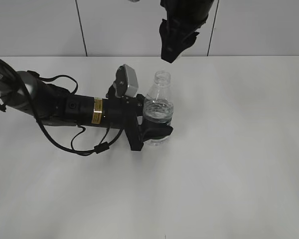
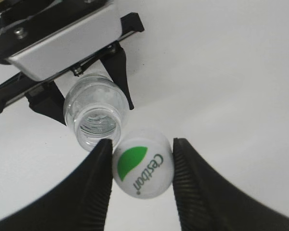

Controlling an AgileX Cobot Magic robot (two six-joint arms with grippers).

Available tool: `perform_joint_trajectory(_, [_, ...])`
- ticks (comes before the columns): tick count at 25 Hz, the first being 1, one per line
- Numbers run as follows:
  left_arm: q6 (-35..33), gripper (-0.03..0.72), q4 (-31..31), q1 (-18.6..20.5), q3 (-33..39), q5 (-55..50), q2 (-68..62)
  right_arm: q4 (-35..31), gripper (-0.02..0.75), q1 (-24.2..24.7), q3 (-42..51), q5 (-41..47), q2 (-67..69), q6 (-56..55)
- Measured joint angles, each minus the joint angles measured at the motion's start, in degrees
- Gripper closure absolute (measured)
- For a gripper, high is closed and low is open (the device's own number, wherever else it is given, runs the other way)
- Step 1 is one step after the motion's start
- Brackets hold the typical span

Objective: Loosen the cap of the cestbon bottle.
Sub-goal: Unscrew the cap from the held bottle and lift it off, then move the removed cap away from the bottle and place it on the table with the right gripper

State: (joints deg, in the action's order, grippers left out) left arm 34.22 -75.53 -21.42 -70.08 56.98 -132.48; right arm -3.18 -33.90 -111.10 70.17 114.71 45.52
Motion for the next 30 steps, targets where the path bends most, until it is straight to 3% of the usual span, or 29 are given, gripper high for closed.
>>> perform_joint_trajectory(4, [0.00, 0.276, 0.75, 0.00, 0.00, 0.00, 0.00, 0.05, 0.447, 2.95, 0.00, 0.00, 0.00, -10.61])
perform_joint_trajectory(10, [-0.05, 0.276, 2.00, 0.00, 0.00, 0.00, 0.00, -2.04, 0.448, 13.83, 0.00, 0.00, 0.00, -26.98])
perform_joint_trajectory(16, [-0.05, 0.276, 4.91, 0.00, 0.00, 0.00, 0.00, -2.87, 0.448, 21.80, 0.00, 0.00, 0.05, -34.50])
perform_joint_trajectory(30, [-0.05, 0.276, 8.42, 0.00, 0.00, -0.05, 0.00, -3.30, 0.448, 27.36, 6.81, -5.71, 10.13, -38.87])
